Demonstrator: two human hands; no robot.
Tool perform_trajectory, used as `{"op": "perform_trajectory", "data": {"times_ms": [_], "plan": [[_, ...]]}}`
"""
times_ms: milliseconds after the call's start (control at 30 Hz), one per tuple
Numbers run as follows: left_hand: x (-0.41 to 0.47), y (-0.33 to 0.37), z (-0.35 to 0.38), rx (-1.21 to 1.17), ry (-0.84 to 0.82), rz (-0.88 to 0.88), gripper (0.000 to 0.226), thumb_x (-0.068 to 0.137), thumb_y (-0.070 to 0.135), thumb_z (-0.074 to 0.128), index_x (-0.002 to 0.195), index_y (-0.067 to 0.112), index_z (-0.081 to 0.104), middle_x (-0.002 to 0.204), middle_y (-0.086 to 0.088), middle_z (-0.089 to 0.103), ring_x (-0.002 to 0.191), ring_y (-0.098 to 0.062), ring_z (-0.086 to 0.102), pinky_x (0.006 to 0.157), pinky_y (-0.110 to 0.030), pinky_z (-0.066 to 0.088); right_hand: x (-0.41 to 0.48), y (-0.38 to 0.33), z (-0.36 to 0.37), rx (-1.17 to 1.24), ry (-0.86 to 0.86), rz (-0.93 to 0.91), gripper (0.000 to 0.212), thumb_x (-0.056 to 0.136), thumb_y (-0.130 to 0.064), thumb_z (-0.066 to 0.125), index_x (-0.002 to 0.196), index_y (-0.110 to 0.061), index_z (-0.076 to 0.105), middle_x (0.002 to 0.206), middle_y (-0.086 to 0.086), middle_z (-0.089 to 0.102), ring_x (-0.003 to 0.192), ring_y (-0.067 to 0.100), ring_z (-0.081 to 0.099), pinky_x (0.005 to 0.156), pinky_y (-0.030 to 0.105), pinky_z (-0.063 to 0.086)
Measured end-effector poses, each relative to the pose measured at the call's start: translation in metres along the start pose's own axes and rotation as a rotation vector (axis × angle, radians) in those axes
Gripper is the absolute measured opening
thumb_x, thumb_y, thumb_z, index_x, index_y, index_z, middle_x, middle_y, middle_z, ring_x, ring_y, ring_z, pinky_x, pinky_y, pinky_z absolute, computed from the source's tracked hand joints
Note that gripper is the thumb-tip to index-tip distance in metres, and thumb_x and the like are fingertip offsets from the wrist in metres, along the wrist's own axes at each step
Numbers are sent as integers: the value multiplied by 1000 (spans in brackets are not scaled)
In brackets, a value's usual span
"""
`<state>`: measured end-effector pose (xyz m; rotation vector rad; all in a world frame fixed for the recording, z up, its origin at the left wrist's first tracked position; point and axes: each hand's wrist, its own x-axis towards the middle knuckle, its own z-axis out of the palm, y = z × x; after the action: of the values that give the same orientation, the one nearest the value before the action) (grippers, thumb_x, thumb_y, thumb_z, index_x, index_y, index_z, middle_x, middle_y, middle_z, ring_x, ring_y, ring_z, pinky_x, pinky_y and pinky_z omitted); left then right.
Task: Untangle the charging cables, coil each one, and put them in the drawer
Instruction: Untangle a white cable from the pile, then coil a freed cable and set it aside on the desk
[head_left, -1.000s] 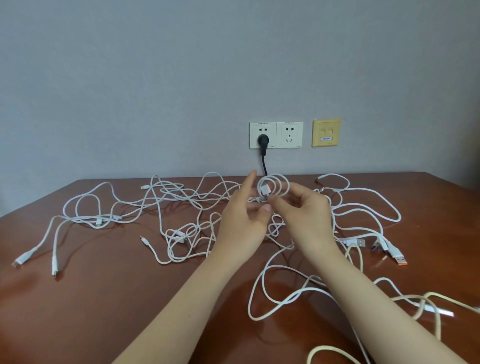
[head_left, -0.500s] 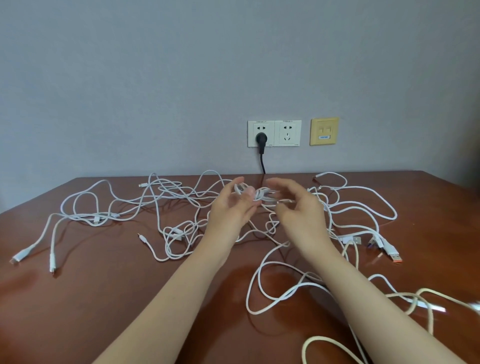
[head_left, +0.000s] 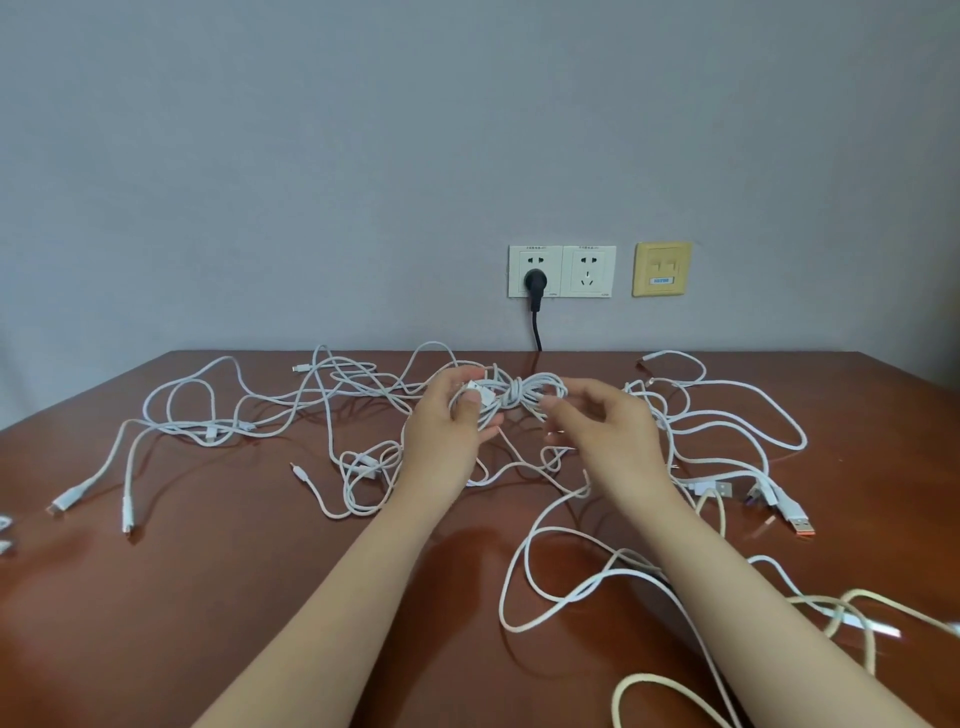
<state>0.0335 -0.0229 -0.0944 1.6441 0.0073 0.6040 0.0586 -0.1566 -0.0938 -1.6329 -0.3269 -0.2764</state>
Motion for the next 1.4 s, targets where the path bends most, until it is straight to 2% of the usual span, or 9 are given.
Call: {"op": "perform_trajectory", "data": {"times_ms": [100,167,367,567,733,867,1033,1200,1400], "plan": [[-1,-11,-4,549,-82,334,30,94,14,52,123,20,54,123,1,49,105,-12,52,89,-18,38,0,-1,0,61,1,49,6,83,-9,67,80,-14,69,69,0,69,55,8,64,72,32,56],[-2,-16,-4,666,-91,418,34,90,17,58,124,17,55,126,-1,48,115,-16,48,95,-25,38,-1,-1,0,90,-21,65,11,84,-9,67,75,-17,68,68,1,69,57,9,65,73,32,56],[-9,-11,-7,663,10,420,31,86,17,64,117,17,62,116,0,62,111,-22,54,96,-36,40,-6,-9,2,39,-82,68,8,83,-10,67,77,-15,70,65,3,68,58,14,61,71,38,53],[-33,-6,-27,757,25,312,31,92,20,55,123,18,57,122,1,59,115,-21,48,96,-33,35,-14,-17,14,-207,-196,5,20,79,-16,71,96,-23,64,70,-9,62,64,7,57,65,22,48],[-37,4,-74,941,-37,318,32,93,22,53,126,19,54,125,2,56,117,-20,46,96,-30,30,-15,-43,34,-499,-476,-211,22,80,-15,70,100,-24,67,82,-2,65,62,-3,54,62,12,39],[-36,17,-115,874,-72,278,30,91,18,57,121,16,59,123,1,59,118,-19,46,96,-26,29,-20,-70,62,-652,-545,-335,13,82,-14,66,94,-15,71,88,3,68,78,11,57,72,20,40],[-31,33,-165,938,-78,259,31,88,14,60,120,14,60,125,-1,59,119,-20,45,97,-25,28,-36,-81,108,-584,-544,-325,12,80,-12,65,89,-17,70,86,5,70,80,18,62,74,24,44],[-27,42,-226,1067,-123,233,29,84,14,65,112,19,64,110,-2,64,108,-23,53,90,-33,40,-53,-87,163,-373,-528,-199,15,79,-3,64,91,-11,70,76,-4,63,60,0,57,66,15,48],[-28,49,-282,1312,-146,264,30,85,8,59,112,21,63,99,-1,66,101,-24,53,81,-29,36,-69,-86,233,-166,-534,-24,27,75,3,60,66,-22,63,63,3,64,60,18,62,75,37,57]]}}
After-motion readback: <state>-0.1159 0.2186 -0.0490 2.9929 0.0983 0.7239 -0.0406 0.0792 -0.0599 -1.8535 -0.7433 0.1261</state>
